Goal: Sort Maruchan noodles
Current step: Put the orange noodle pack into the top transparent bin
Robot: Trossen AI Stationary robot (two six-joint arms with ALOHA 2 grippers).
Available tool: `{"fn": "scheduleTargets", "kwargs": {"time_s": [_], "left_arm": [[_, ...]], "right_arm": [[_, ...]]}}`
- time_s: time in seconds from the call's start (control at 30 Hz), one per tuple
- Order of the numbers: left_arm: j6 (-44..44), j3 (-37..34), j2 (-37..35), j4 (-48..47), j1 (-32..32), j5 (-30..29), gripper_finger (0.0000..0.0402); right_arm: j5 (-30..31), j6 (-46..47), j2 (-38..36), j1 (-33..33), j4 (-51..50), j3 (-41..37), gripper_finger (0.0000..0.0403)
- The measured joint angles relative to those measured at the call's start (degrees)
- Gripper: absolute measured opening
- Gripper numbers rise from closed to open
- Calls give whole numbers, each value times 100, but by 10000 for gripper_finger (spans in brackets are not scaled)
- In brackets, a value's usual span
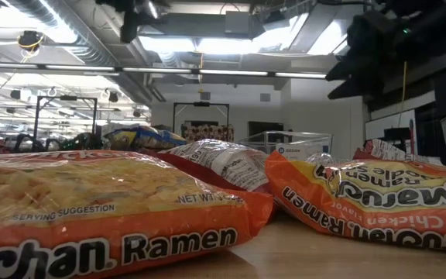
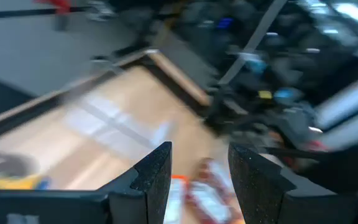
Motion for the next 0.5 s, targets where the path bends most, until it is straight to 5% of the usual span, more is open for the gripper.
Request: {"fn": "scheduleTargets", "kwargs": {"time_s": [0.3, 0.5], "left_arm": [[254, 0, 0, 258, -1478, -82, 152], [591, 1, 2, -191, -2540, -960, 152]], "right_arm": [[-582, -135, 949, 0, -1098, 843, 278], [-747, -108, 1121, 0, -1687, 878, 278]]}}
